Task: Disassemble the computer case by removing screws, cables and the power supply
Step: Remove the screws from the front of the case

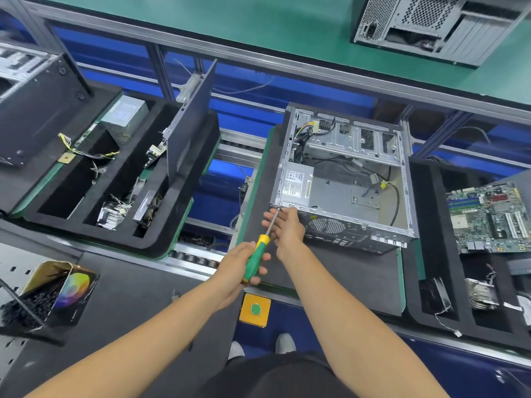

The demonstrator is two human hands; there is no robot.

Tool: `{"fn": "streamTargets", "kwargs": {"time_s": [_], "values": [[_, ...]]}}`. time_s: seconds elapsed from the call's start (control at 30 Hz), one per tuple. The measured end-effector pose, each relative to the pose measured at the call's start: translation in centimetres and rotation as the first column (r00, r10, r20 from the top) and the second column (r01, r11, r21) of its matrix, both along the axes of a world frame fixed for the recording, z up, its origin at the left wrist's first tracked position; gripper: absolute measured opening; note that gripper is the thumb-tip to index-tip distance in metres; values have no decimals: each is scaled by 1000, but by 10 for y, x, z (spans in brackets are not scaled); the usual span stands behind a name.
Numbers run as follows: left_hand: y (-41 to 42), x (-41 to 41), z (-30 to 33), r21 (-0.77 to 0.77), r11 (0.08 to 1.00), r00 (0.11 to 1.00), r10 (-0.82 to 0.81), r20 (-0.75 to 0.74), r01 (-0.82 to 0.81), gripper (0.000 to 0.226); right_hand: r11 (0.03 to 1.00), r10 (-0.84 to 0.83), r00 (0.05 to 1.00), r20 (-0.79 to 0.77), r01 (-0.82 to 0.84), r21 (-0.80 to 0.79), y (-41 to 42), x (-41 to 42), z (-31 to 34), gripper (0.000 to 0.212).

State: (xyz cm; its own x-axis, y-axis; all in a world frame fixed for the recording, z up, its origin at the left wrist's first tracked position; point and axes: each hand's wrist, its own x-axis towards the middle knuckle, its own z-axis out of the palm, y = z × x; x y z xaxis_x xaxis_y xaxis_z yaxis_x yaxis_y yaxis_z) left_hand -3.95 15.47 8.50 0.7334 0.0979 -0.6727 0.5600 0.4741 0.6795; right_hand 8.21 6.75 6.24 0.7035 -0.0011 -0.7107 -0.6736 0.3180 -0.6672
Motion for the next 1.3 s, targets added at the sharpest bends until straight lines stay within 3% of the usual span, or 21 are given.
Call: {"fn": "streamTargets", "kwargs": {"time_s": [0.4, 0.6, 0.73, 0.87, 1.1, 1.3], "values": [[-1, -1, 2, -100, 994, 997, 46, -57, -52, 25, 977, -193, 978, 80, 200, -79, 18, -3, -9, 25], [0, 2, 4, 51, 998, 999, -23, -23, 24, 25, 959, -258, 957, 130, 270, -84, 23, -4, -10, 19], [-2, 3, 6, 176, 982, 997, -73, 29, 66, 33, 955, -254, 956, 149, 273, -120, 21, -4, -6, 19], [0, 1, 3, 121, 990, 997, -76, 34, 72, 28, 949, -271, 951, 150, 290, -124, 22, -4, -5, 18], [-1, 1, 0, 168, 984, 993, -78, 88, 62, 22, 961, -229, 964, 137, 247, -128, 19, -7, -4, 15], [-7, -1, -6, 146, 989, 994, -11, 113, -6, 29, 974, -222, 974, 46, 224, -30, 14, -5, -2, 30]]}}
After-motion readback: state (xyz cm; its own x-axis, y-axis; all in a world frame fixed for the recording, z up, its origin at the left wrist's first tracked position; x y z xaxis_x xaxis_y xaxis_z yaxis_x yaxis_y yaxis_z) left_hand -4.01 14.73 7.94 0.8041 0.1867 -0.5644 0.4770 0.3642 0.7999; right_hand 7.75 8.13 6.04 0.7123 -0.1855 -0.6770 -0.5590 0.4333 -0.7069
